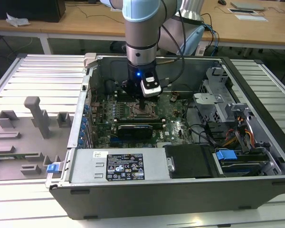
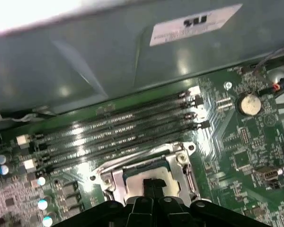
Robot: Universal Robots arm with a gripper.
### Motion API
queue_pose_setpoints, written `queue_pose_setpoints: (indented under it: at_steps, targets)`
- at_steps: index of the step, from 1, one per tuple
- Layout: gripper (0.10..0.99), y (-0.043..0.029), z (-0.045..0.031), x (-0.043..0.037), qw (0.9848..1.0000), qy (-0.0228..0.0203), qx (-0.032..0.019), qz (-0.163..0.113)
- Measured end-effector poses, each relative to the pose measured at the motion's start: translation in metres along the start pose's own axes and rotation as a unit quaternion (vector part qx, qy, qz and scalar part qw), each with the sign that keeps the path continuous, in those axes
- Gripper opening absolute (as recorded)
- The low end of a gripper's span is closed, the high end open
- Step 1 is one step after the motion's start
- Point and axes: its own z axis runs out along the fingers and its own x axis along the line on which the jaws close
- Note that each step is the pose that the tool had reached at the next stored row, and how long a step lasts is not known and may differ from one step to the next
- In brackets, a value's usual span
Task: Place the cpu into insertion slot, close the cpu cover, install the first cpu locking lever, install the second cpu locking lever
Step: 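Install the first cpu locking lever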
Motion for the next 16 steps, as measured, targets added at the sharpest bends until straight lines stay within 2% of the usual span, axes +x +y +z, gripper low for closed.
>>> queue_pose_setpoints:
  at_steps: [3, 4, 5, 8, 10, 11, 13, 16]
  targets:
    - [0.106, -0.0002, -0.0001, 0.0000, 0.9998, -0.0031, 0.0204, -0.007]
    - [0.106, -0.0002, 0.0000, 0.0000, 0.9997, -0.0033, 0.0206, -0.013]
    - [0.106, -0.0001, -0.0001, 0.0000, 0.9993, -0.0032, 0.0190, -0.033]
    - [0.106, -0.0001, 0.0000, 0.0000, 0.9979, -0.0031, 0.0166, -0.062]
    - [0.106, -0.0001, 0.0000, 0.0000, 0.9964, -0.0029, 0.0148, -0.084]
    - [0.106, -0.0001, 0.0000, 0.0000, 0.9950, -0.0029, 0.0135, -0.099]
    - [0.106, -0.0001, 0.0000, 0.0000, 0.9932, -0.0028, 0.0121, -0.116]
    - [0.106, -0.0001, -0.0030, -0.0002, 0.9919, -0.0027, 0.0111, -0.127]
